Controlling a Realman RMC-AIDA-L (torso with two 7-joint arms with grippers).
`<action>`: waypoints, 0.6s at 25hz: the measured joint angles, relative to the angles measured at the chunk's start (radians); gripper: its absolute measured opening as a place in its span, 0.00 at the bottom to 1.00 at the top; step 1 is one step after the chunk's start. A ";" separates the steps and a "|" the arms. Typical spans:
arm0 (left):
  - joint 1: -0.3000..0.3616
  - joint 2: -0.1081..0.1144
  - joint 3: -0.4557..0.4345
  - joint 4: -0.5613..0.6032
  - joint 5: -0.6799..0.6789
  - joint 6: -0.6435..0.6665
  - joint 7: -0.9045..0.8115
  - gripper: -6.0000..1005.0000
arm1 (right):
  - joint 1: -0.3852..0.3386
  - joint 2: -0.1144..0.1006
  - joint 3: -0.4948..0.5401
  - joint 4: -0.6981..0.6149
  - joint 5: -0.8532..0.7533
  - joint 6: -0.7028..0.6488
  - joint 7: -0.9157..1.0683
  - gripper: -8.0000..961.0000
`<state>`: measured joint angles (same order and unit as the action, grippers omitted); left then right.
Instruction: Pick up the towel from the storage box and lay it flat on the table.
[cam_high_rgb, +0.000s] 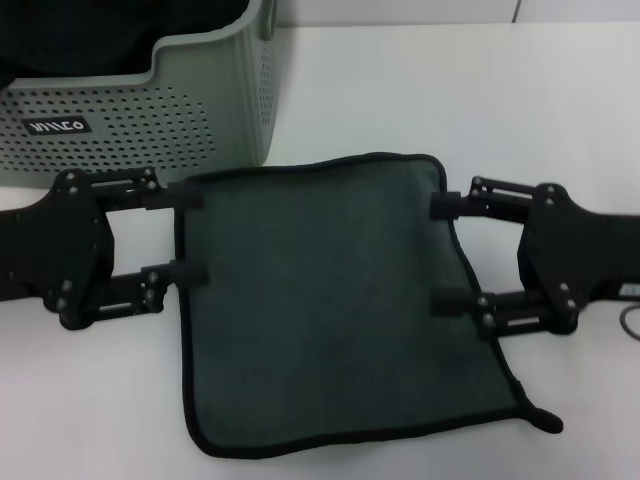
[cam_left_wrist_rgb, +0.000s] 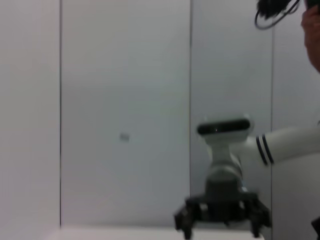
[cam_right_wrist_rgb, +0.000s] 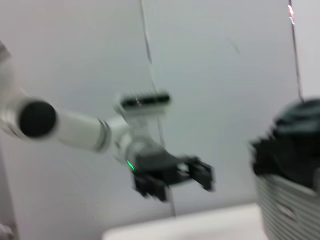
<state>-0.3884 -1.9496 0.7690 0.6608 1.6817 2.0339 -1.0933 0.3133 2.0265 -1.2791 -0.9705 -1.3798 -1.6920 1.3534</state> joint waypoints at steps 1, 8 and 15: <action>0.006 0.003 0.025 -0.003 -0.015 0.001 0.001 0.61 | -0.014 -0.001 -0.030 0.011 0.042 -0.002 -0.019 0.90; 0.000 0.034 0.120 -0.016 -0.065 0.003 -0.074 0.61 | -0.005 0.001 -0.275 0.087 0.237 0.083 -0.159 0.91; 0.002 0.068 0.116 -0.010 -0.132 0.004 -0.128 0.61 | 0.011 0.001 -0.317 0.091 0.255 0.117 -0.164 0.91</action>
<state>-0.3863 -1.8820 0.8853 0.6509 1.5497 2.0376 -1.2215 0.3247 2.0279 -1.5962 -0.8796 -1.1246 -1.5747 1.1893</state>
